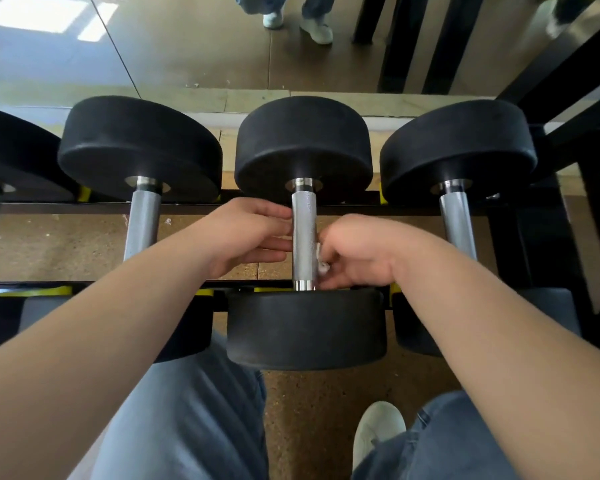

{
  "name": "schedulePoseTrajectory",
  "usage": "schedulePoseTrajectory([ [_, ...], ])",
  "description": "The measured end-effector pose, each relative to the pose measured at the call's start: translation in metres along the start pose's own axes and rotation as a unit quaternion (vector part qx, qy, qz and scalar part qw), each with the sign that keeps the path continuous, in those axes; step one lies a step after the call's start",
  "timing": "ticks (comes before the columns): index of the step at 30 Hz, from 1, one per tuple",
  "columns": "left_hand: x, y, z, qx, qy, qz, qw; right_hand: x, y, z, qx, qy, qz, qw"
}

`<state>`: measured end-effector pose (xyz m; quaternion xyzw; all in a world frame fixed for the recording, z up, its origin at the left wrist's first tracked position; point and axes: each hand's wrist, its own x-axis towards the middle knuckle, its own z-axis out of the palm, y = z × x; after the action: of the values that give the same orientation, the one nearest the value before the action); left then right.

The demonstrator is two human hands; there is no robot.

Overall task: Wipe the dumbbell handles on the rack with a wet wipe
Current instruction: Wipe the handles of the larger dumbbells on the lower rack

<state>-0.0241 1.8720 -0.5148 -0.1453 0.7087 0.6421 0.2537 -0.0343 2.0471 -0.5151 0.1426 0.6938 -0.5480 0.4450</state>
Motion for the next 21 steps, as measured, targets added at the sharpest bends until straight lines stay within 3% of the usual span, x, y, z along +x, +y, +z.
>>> schedulePoseTrajectory([
  [2, 0.0, 0.001, -0.001, -0.003, -0.006, -0.006, 1.0, 0.001, -0.007, -0.009, 0.088, -0.017, -0.024, 0.996],
  [6, -0.003, 0.001, 0.001, -0.009, -0.003, -0.01, 1.0, 0.012, -0.022, -0.017, 0.248, 0.047, -0.126, 0.959],
  [8, -0.004, 0.001, 0.001, -0.006, -0.002, -0.007, 1.0, 0.013, -0.021, -0.017, 0.2, 0.039, -0.12, 0.972],
  [11, -0.005, 0.0, 0.003, 0.008, 0.001, -0.002, 1.0, 0.011, -0.009, -0.013, 0.022, 0.02, -0.023, 0.999],
  [13, -0.005, 0.0, 0.003, 0.024, 0.002, -0.003, 1.0, 0.009, -0.003, -0.007, -0.049, -0.002, 0.03, 0.998],
  [15, -0.006, -0.001, 0.002, 0.038, 0.004, -0.008, 0.999, 0.012, -0.001, -0.002, 0.002, 0.006, 0.019, 1.0],
  [19, -0.007, -0.003, 0.003, 0.04, 0.027, -0.01, 0.999, 0.019, -0.011, -0.008, 0.211, 0.056, -0.101, 0.971],
  [21, -0.008, -0.003, 0.005, 0.029, 0.039, -0.011, 0.999, 0.018, -0.012, -0.01, 0.232, 0.035, -0.112, 0.966],
])
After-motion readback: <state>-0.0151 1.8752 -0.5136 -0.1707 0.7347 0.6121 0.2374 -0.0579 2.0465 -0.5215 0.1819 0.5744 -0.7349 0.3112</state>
